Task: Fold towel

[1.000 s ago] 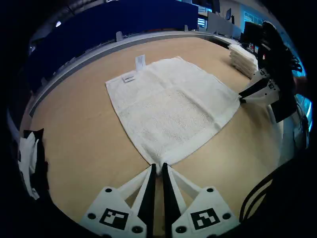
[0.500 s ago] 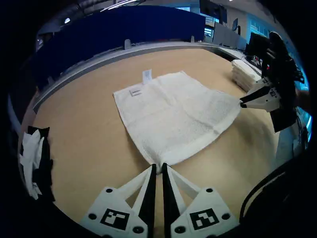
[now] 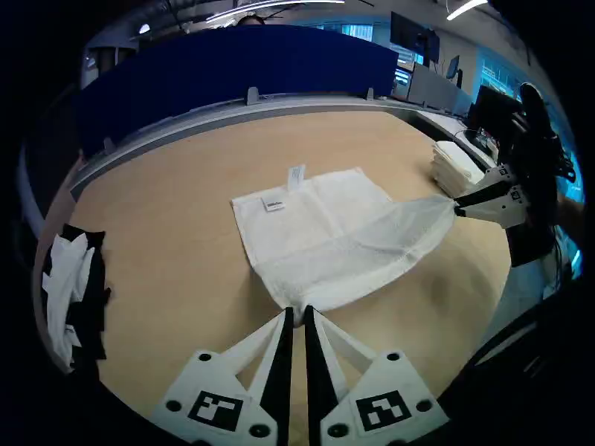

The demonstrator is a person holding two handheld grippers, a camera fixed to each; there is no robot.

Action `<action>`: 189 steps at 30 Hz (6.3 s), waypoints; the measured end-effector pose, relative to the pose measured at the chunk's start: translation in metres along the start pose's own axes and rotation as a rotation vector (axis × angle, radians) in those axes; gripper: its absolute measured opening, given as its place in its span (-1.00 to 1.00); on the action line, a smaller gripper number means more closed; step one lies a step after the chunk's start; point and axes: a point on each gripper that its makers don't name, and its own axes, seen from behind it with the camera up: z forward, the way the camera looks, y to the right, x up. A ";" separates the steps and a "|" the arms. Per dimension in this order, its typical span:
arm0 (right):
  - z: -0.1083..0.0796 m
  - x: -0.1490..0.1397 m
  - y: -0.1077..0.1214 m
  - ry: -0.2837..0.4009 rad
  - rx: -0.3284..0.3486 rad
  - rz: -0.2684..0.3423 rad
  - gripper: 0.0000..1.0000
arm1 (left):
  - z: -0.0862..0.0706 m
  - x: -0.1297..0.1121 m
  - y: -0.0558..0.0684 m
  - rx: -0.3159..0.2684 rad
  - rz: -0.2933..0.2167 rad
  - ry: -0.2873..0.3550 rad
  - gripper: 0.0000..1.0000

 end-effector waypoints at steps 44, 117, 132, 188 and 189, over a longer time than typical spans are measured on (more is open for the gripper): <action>0.010 0.025 0.025 -0.023 -0.015 0.002 -0.67 | 0.009 0.034 -0.011 0.037 -0.089 0.033 -0.79; 0.096 0.017 0.080 -0.064 -0.145 0.094 0.91 | 0.106 0.045 -0.062 0.103 -0.071 0.005 0.85; 0.074 -0.011 0.061 -0.080 -0.136 0.102 0.91 | 0.077 0.012 -0.056 0.131 -0.125 -0.009 0.86; 0.087 -0.041 0.033 -0.155 0.025 -0.054 -0.89 | 0.005 -0.038 -0.056 0.219 -0.250 0.001 0.86; 0.086 -0.038 0.034 -0.150 0.023 -0.056 -0.89 | 0.005 -0.037 -0.056 0.219 -0.251 0.002 0.86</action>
